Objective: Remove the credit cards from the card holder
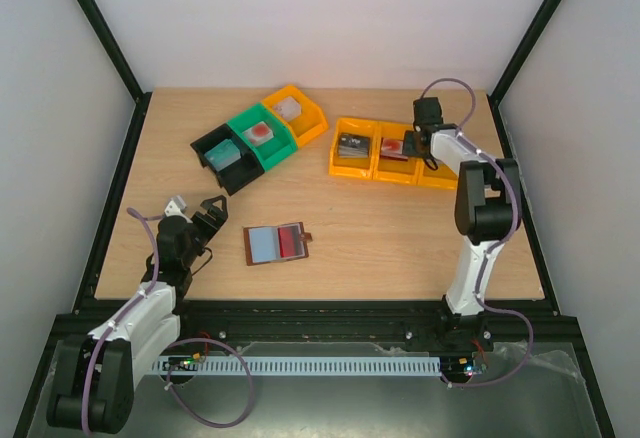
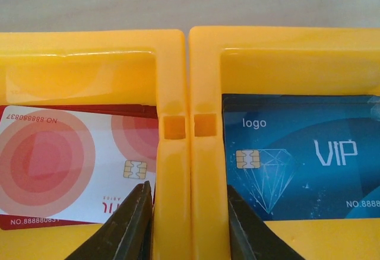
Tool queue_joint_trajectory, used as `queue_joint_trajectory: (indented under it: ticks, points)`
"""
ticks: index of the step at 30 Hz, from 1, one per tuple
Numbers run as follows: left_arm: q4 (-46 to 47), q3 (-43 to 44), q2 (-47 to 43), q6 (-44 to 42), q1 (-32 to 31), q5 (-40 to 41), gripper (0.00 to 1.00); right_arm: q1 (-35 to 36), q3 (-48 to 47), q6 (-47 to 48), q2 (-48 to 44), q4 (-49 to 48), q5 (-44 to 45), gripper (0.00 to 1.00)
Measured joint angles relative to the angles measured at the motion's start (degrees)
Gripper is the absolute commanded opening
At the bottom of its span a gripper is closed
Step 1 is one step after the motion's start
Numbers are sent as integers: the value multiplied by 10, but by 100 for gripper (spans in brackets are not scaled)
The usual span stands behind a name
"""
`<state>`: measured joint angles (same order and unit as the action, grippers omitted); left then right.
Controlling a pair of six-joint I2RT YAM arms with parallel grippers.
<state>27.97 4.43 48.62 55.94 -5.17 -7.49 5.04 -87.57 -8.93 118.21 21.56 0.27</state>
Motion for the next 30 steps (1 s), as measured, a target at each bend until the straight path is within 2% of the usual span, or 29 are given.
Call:
queue_joint_trajectory:
  ticks: [4,7,10,15,16,18,20,23,26,30]
  points:
    - [0,0,-4,0,-1,0,99,30,106,-32,-82,0,18,31]
    - [0,0,-9,0,-4,0,99,60,162,-32,-130,21,26,43]
    - [0,0,-13,-1,-7,0,99,82,179,-26,-159,61,24,55]
    - [0,0,-23,-3,-12,0,99,88,157,23,-209,99,13,62]
    - [0,0,-25,-3,-13,0,99,90,155,55,-226,93,6,63]
    - [0,0,-30,-4,-15,0,99,96,159,128,-261,83,-19,75]
    - [0,0,-34,-4,-18,0,99,101,190,258,-304,50,-66,79]
    - [0,0,-42,-5,-20,0,99,106,265,494,-365,35,-124,80]
    - [0,0,-49,-5,-21,0,99,107,282,631,-353,36,-138,80]
    - [0,0,-50,-5,-22,0,99,106,262,754,-278,34,-149,80]
